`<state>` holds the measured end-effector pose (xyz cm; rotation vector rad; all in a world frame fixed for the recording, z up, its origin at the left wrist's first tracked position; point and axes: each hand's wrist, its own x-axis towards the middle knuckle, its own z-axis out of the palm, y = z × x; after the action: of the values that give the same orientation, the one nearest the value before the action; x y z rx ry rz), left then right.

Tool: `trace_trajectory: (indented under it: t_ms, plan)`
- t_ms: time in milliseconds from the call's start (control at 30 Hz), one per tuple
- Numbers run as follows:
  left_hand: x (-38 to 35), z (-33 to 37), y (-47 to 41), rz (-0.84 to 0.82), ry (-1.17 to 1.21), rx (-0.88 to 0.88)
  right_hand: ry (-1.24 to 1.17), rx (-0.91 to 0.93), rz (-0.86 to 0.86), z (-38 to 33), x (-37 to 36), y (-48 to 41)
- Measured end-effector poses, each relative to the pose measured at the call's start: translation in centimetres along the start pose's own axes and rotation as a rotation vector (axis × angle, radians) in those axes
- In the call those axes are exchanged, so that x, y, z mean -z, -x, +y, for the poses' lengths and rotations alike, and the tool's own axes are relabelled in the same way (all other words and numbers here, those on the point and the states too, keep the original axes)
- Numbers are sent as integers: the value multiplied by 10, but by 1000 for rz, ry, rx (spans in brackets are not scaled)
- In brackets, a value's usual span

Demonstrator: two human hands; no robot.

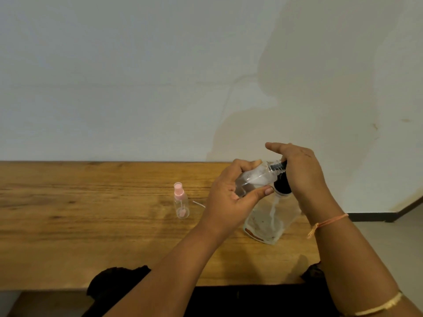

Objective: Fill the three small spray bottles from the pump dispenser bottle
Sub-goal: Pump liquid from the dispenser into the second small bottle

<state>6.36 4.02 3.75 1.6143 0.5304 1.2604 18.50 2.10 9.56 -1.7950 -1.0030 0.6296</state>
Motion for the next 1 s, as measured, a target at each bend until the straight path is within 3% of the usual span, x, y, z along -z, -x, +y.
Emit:
trace_trajectory:
  t_ms: [200,433,500,600,733,867,1000]
  plan:
    - [-2,-8,3,11,-28,57,535,55,-67,11,-3,-2]
    - [-1,-1,4,7,21,38,2,-6,-13,2,-3,1]
    - [0,-1,4,8,24,22,-21,14,-11,-3,-3,1]
    - [1,-3,3,6,34,22,145,93,-13,4,-2,-1]
    - [-2,-5,4,8,-14,50,439,56,-37,10,-3,0]
    - [-2,-6,4,8,-15,35,378,63,-39,15,-5,-1]
    - [-1,-2,3,8,6,12,-27,8,-3,0,-3,1]
